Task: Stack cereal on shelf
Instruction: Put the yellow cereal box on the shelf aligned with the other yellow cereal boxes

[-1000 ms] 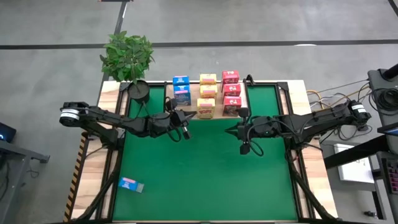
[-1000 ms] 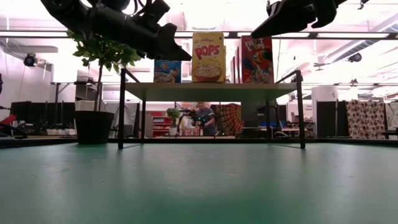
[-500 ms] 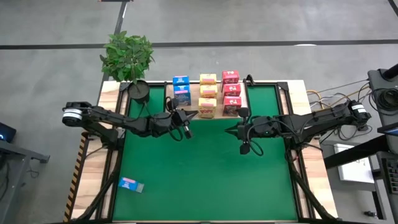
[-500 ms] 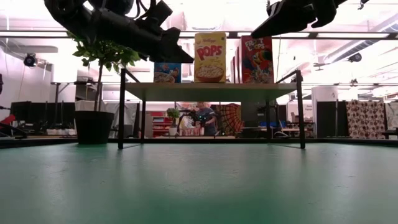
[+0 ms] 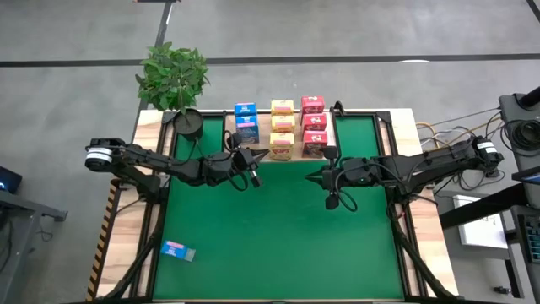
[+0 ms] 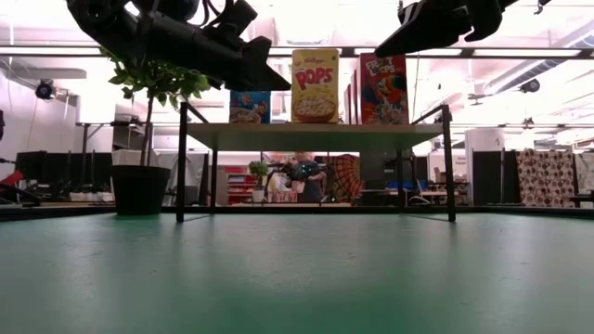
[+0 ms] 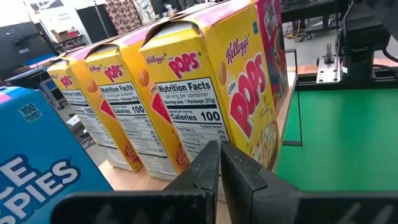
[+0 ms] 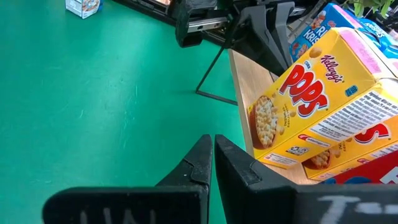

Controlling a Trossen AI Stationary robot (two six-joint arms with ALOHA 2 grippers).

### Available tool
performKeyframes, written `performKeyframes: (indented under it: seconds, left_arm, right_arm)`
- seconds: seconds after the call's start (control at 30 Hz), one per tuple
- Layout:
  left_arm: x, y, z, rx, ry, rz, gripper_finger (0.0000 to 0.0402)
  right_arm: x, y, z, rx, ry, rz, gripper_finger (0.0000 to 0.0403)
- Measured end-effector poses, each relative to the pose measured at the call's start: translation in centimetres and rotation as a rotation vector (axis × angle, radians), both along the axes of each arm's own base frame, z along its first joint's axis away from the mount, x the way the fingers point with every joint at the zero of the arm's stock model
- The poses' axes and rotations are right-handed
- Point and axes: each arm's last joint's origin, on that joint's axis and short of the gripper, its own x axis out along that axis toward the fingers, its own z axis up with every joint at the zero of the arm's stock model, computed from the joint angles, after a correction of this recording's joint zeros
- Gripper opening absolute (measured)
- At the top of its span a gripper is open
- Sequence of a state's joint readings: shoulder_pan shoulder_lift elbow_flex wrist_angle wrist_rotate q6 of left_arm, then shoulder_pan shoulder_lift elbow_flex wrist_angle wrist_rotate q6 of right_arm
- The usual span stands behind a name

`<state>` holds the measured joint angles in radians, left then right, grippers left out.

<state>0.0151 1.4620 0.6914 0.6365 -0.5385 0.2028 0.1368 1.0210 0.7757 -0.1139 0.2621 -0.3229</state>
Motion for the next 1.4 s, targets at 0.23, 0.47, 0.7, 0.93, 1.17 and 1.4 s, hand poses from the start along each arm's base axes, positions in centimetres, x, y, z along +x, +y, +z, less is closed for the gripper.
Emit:
performKeyframes:
  seconds: [0.23,0.47,0.7,0.93,1.17,1.4]
  left_arm:
    - [0.00,0.00,0.00,-0.001,-0.001,0.000,0.0000]
    - [0.12,-0.07,0.02,-0.005,-0.014,-0.027,0.0000]
    - [0.49,-0.06,-0.73,-0.009,0.003,-0.026,0.0000]
    - [0.59,-0.06,-0.82,-0.008,-0.002,-0.026,0.0000]
    - [0.61,0.00,-0.66,-0.005,-0.018,-0.023,0.0000]
    - [0.61,0.00,-0.62,-0.005,-0.023,-0.023,0.0000]
  right_arm:
    - [0.00,0.00,0.00,0.000,0.000,0.000,0.0009]
    - [0.00,0.00,0.00,0.001,0.000,0.000,0.0009]
    - [0.00,0.00,0.00,0.001,0.000,0.000,0.0009]
    - [-0.01,0.00,-0.01,0.001,0.001,0.000,0.0009]
    - [-0.01,0.00,-0.01,0.001,0.001,0.000,0.0009]
    - [-0.01,0.01,-0.01,0.001,0.001,0.000,0.0009]
